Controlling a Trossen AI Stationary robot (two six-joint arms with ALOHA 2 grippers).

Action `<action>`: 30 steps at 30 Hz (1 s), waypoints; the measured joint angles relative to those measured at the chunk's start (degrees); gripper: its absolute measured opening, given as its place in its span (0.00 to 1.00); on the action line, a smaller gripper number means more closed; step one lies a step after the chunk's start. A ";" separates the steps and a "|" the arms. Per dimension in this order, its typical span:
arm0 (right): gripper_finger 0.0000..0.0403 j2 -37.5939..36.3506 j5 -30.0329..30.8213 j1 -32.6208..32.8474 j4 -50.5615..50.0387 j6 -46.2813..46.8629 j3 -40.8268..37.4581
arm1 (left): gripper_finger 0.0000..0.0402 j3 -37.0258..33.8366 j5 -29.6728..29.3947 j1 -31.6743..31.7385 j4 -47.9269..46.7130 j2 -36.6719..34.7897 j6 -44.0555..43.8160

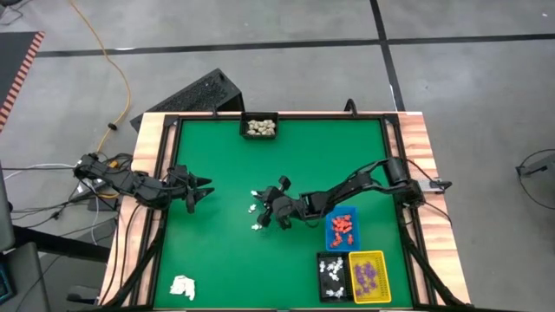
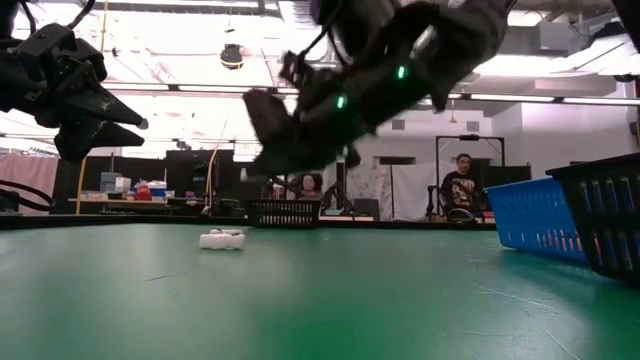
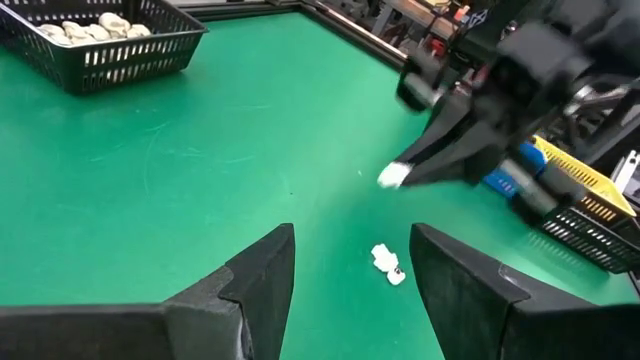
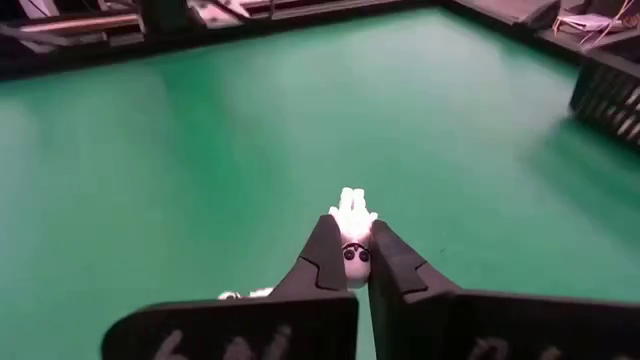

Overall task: Sort Halloween decoration
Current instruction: Put the white skeleton toy into the bottom black bin

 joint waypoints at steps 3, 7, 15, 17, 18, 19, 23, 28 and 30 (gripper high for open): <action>0.03 -5.15 -0.21 1.44 -5.46 -0.82 0.00 | 0.47 0.01 0.13 0.00 0.00 0.00 -0.29; 0.03 -13.82 -2.14 5.63 -16.75 0.24 0.04 | 0.47 -0.01 0.17 0.01 0.00 -0.02 -0.31; 0.02 -28.25 -11.58 17.94 -44.37 18.51 0.09 | 0.47 -0.01 0.11 0.01 -0.02 -0.01 -0.29; 0.02 -29.86 -13.73 21.92 -49.14 24.79 0.09 | 0.47 -0.01 0.11 0.00 -0.02 -0.02 -0.29; 0.02 -30.38 -14.44 23.82 -51.11 27.75 0.09 | 0.47 -0.01 0.10 0.00 -0.03 -0.01 -0.29; 0.02 -30.70 -14.88 25.72 -52.67 30.91 0.09 | 0.47 -0.02 0.10 0.02 -0.03 -0.01 -0.29; 0.02 -30.39 -15.02 32.53 -57.69 43.56 0.09 | 0.47 -0.02 0.07 0.00 -0.05 -0.01 -0.29; 0.02 -28.39 -14.99 36.90 -59.61 54.72 -0.56 | 0.47 -0.02 -0.14 0.00 -0.05 -0.01 -0.29; 0.02 -26.86 -15.06 37.62 -59.70 56.52 -0.73 | 0.47 -0.02 -0.24 0.02 -0.07 0.00 -0.29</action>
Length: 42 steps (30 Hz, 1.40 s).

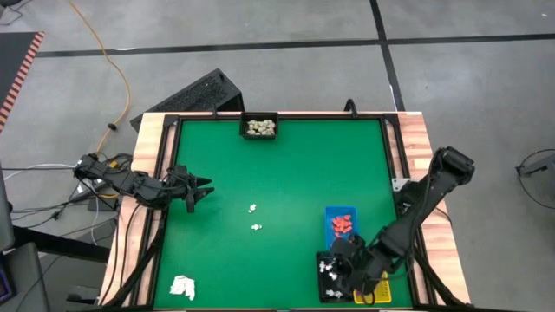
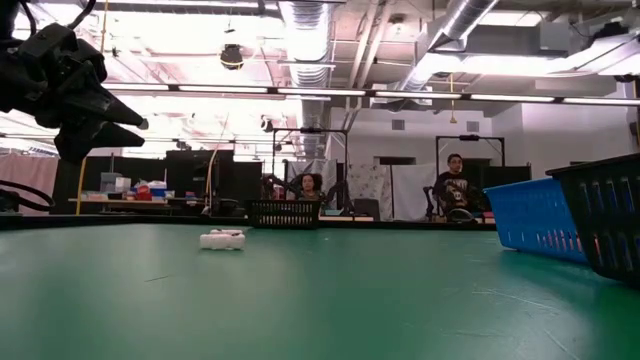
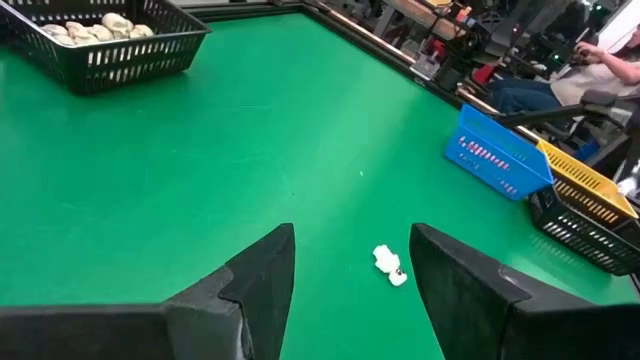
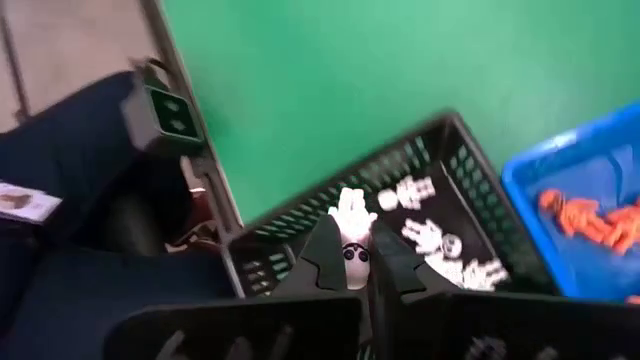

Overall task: Sort Halloween decoration
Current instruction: Put the white skeleton toy into the bottom black bin

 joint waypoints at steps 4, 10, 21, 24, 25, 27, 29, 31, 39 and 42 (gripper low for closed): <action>0.07 3.63 -3.19 -0.23 0.00 -0.02 -0.01 | 0.47 0.00 -0.04 0.00 -0.02 0.00 0.00; 0.16 8.06 -11.14 -1.72 -0.40 -0.02 -0.04 | 0.47 0.01 -0.02 -0.02 -0.01 -0.01 0.00; 0.36 5.18 -13.32 -3.63 1.27 -2.64 -0.04 | 0.47 0.00 0.00 -0.02 0.00 -0.02 0.00; 0.40 3.03 -11.82 -5.72 4.30 -8.52 -0.04 | 0.47 0.00 0.00 0.00 0.00 -0.02 0.00; 0.41 2.31 -10.50 -6.64 6.01 -11.39 -0.04 | 0.47 0.00 0.00 -0.02 0.02 -0.02 0.00; 0.41 1.25 -8.23 -8.92 9.50 -18.67 -0.04 | 0.47 0.00 0.03 -0.02 0.02 -0.02 -0.16; 0.41 0.80 -6.59 -11.38 13.12 -26.86 -0.04 | 0.47 0.00 0.03 -0.02 0.02 -0.02 -0.34; 0.40 0.75 -5.64 -14.21 16.83 -35.67 -0.04 | 0.47 0.00 0.03 -0.02 0.02 0.00 -0.40; 0.39 5.13 -8.95 -27.17 33.47 -66.95 -0.01 | 0.47 0.02 0.20 0.00 0.04 0.00 -0.44; 0.39 7.60 -14.01 -32.18 39.07 -74.28 -0.01 | 0.47 0.00 0.22 -0.02 0.02 0.00 -0.44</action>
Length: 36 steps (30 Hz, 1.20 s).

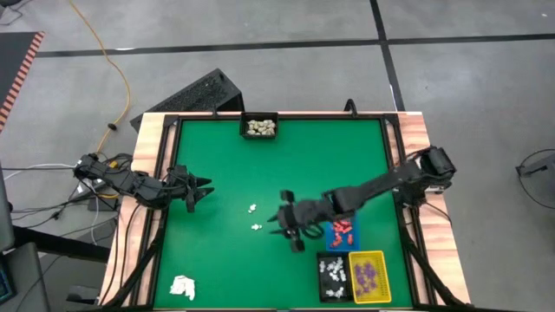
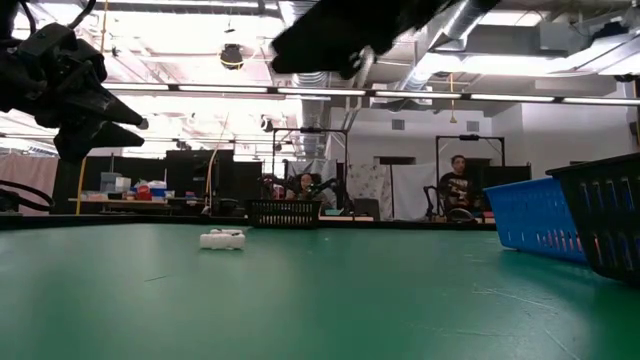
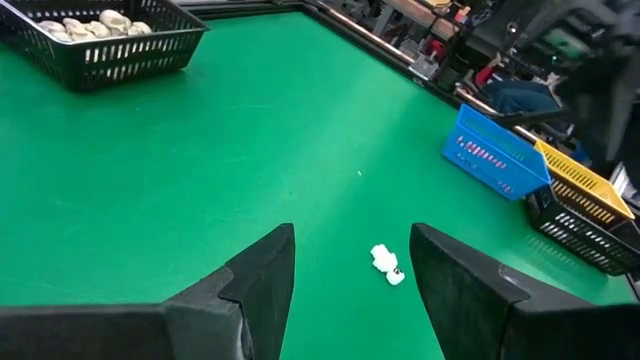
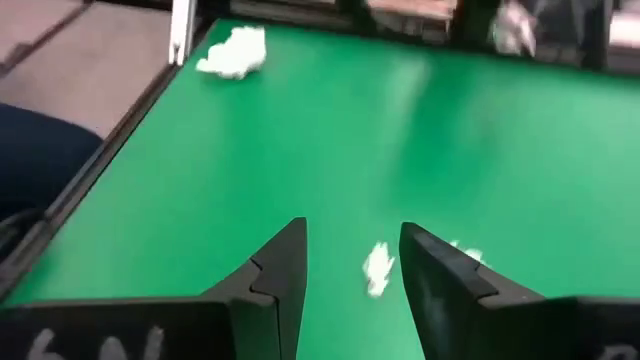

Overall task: Sort Halloween decoration
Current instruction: Put the white skeleton toy into the bottom black bin

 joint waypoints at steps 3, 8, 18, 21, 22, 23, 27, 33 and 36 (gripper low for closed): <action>0.39 2.91 -5.50 -4.23 3.59 -4.56 0.00 | 0.47 0.01 0.03 0.00 0.00 -0.02 0.00; 0.39 7.48 -9.41 -8.88 9.28 -12.23 0.00 | 0.47 0.00 0.03 0.00 -0.02 -0.02 0.26; 0.39 17.42 -17.61 -13.56 13.88 -18.32 4.09 | 0.47 0.02 0.00 0.01 -0.07 -0.02 1.03; 0.39 20.24 -18.72 -14.46 13.56 -19.95 5.79 | 0.47 0.00 -0.04 0.00 -0.07 0.00 1.03; 0.39 21.06 -18.73 -14.73 13.74 -20.41 6.41 | 0.47 0.00 -0.06 0.00 -0.07 -0.01 1.03; 0.39 21.77 -18.83 -15.14 14.02 -20.78 6.82 | 0.47 0.00 -0.06 0.00 -0.07 0.00 1.03; 0.39 23.77 -20.48 -16.98 14.03 -21.00 7.54 | 0.47 0.00 -0.08 0.00 -0.07 0.00 1.05; 0.39 26.72 -24.75 -18.67 14.35 -21.83 8.63 | 0.47 0.00 -0.26 0.00 -0.11 -0.02 1.10; 0.39 28.55 -24.83 -18.51 14.00 -21.98 9.53 | 0.47 0.02 -0.26 0.00 -0.13 -0.02 1.22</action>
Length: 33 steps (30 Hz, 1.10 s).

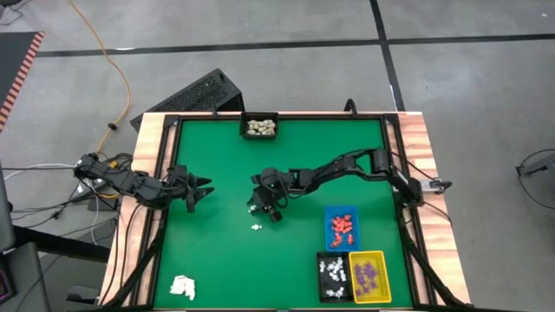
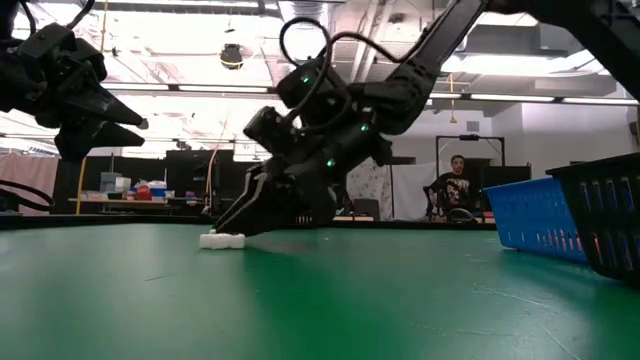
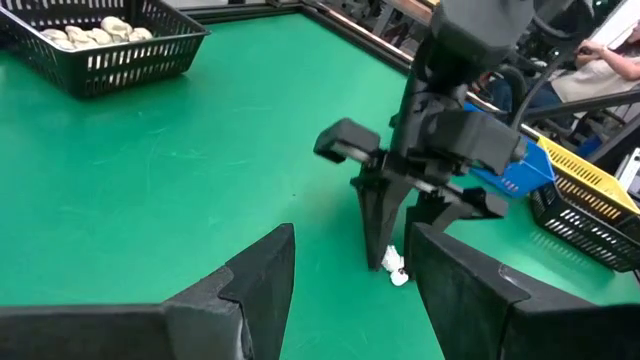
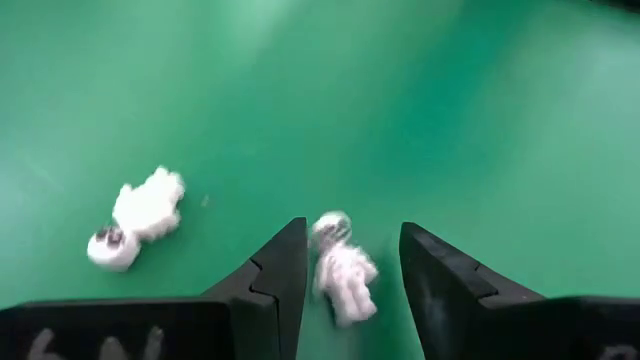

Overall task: Sort Halloween decoration
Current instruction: Put the white skeleton toy into the bottom black bin

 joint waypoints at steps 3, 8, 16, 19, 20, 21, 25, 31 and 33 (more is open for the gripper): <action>0.39 1.58 -0.44 0.35 0.11 0.00 1.28 | 0.47 0.01 -0.02 0.02 -0.08 0.02 -0.04; 0.36 1.76 -0.35 0.26 -0.68 1.26 1.45 | 0.47 0.01 0.01 0.01 -0.16 0.00 -0.09; 0.13 1.76 0.17 -0.50 -1.34 4.94 1.42 | 0.47 0.01 0.07 0.00 -0.18 0.00 -0.22; 0.04 1.15 0.21 -0.48 -1.73 5.85 1.38 | 0.47 0.01 0.08 0.01 -0.18 0.01 -0.25; 0.03 0.80 0.26 -0.48 -1.95 5.99 1.36 | 0.47 0.01 0.08 0.00 -0.18 0.00 -0.30; 0.02 0.25 0.37 -0.48 -2.48 6.00 1.31 | 0.47 0.01 0.09 0.02 -0.18 0.00 -0.33; 0.04 -3.21 0.41 -0.29 -5.10 6.18 1.12 | 0.47 0.01 0.33 0.01 -0.16 0.01 -0.37; 0.04 -12.09 0.39 1.17 -12.85 7.63 1.25 | 0.47 0.01 0.33 0.02 -0.12 0.02 -1.04; 0.04 -15.82 0.37 2.42 -17.80 8.52 1.23 | 0.47 0.01 0.34 0.00 -0.07 0.01 -1.17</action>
